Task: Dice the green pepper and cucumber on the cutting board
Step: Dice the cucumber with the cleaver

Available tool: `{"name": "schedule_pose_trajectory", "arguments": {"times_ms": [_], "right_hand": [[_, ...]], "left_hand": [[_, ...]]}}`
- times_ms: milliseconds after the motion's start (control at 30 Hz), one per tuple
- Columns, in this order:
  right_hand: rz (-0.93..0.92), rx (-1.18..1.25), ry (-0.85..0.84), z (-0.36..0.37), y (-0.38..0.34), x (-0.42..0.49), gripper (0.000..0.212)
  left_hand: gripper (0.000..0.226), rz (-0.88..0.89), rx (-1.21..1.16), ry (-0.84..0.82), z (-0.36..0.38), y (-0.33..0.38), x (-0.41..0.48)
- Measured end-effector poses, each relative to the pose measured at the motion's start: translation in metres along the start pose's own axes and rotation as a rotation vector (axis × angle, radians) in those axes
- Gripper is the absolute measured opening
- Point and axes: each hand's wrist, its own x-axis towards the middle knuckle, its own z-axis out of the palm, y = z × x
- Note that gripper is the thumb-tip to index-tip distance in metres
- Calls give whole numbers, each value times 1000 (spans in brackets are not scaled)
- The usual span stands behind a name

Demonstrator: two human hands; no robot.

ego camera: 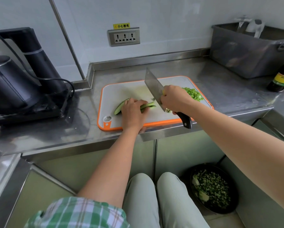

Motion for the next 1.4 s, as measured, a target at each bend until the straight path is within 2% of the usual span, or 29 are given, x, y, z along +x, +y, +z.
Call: {"name": "schedule_pose_trajectory", "arguments": {"times_ms": [100, 233, 600, 800, 933, 1167, 1267, 1333, 1400], "right_hand": [[15, -37, -107, -3, -4, 0, 10], [17, -26, -145, 3, -4, 1, 13], [53, 96, -1, 14, 8, 3, 6], [24, 34, -83, 4, 1, 2, 5], [25, 33, -128, 8, -1, 2, 13], [66, 60, -64, 22, -3, 7, 10], [85, 118, -37, 19, 0, 6, 10], [81, 135, -40, 14, -1, 4, 10], [72, 112, -76, 10, -4, 2, 10]], "left_hand": [[22, 10, 4, 3, 0, 0, 0], [22, 16, -14, 10, 0, 0, 1], [23, 27, -10, 16, 1, -1, 1], [21, 16, 0, 17, 3, -2, 2], [21, 23, -2, 13, 2, -2, 1], [23, 27, 6, 8, 1, -2, 0], [31, 10, 22, -1, 0, -1, 1], [36, 4, 15, -3, -1, 0, 1], [30, 2, 6, -3, -2, 0, 0]]}}
